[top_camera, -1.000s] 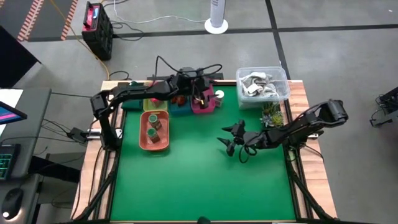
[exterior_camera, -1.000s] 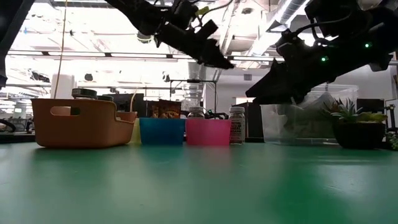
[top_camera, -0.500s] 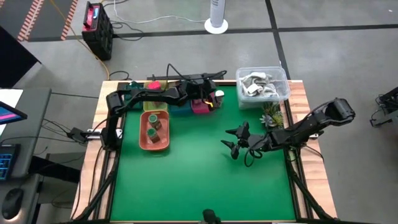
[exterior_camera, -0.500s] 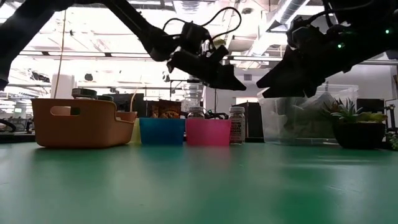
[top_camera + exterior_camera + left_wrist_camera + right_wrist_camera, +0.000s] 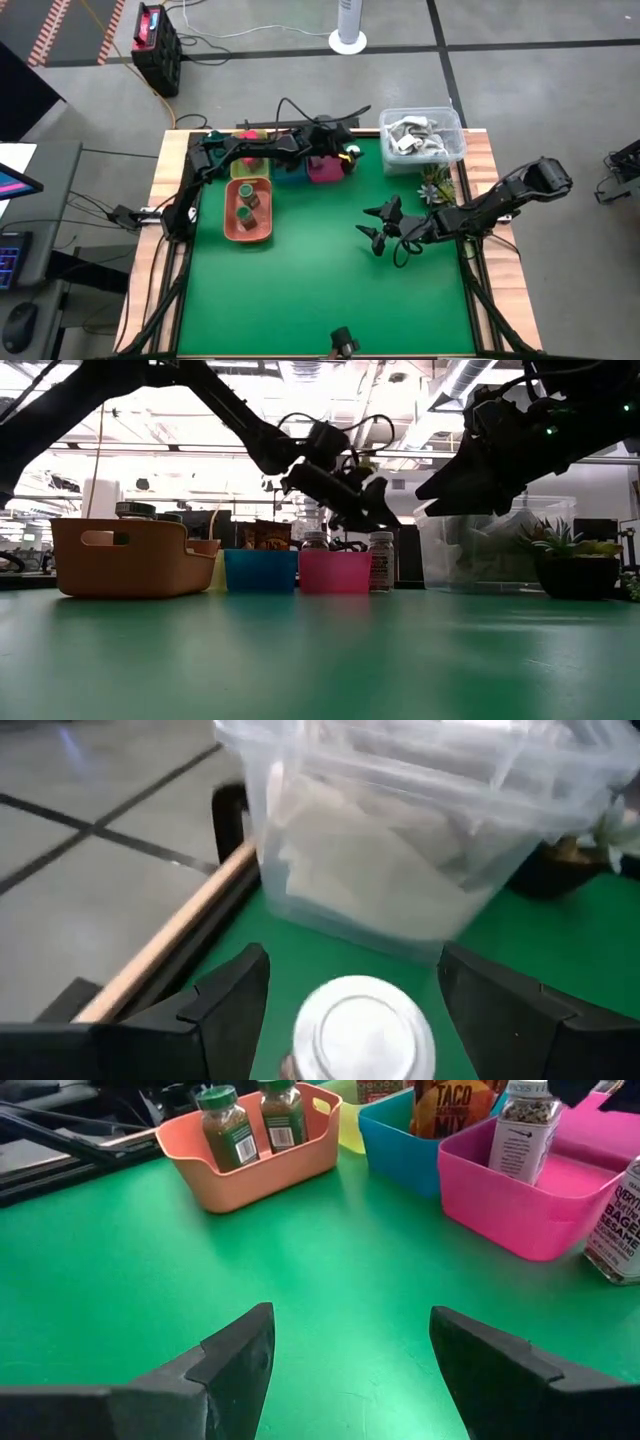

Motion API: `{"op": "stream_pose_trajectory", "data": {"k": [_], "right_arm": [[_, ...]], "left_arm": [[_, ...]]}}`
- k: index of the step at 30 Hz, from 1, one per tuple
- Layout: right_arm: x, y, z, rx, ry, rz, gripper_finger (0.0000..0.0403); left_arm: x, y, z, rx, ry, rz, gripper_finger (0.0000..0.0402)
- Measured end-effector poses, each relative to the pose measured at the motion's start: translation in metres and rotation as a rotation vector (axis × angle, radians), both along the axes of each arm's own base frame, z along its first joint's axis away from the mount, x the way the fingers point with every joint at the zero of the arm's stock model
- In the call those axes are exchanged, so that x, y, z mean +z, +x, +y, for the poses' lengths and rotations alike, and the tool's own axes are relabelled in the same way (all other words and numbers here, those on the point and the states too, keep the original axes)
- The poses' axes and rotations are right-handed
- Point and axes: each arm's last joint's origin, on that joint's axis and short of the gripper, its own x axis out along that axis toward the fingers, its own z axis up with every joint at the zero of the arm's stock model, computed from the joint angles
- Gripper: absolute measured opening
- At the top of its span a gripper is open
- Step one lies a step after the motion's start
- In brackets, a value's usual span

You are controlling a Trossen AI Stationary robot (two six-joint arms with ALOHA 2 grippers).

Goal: Sort spices by type
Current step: Put the white seasoning bottle into the pink bin

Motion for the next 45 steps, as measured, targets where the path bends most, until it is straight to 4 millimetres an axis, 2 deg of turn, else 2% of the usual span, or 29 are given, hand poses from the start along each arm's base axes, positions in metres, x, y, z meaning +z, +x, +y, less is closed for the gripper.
{"op": "stream_pose_trajectory", "data": {"k": [8,24,27,32,36,40,45], "right_arm": [[0.000,0.000,0.000,-0.001,0.002,0.000,0.0292],[0.000,0.000,0.000,0.000,0.002,-0.001,0.0292],[0.000,0.000,0.000,0.000,0.001,0.001,0.0292],[0.000,0.000,0.000,0.000,0.000,0.004,0.0292],[-0.001,0.000,0.000,0.000,0.000,0.007,0.0292],[-0.001,0.000,0.000,0.000,-0.001,0.008,0.0292],[-0.002,-0.001,0.000,0.000,-0.004,0.019,0.0292]], "left_arm": [[-0.006,0.003,-0.009,-0.053,0.045,0.128,0.0277],[-0.009,0.003,-0.012,-0.074,0.102,0.177,0.0276],[-0.009,0.003,-0.012,-0.074,0.103,0.178,0.0260],[-0.009,0.003,-0.012,-0.078,0.116,0.182,0.0199],[-0.007,0.002,-0.013,-0.081,0.122,0.184,0.0197],[0.008,-0.001,-0.014,-0.094,0.167,0.174,0.0197],[0.049,-0.013,-0.020,-0.122,0.252,0.125,0.0197]]}}
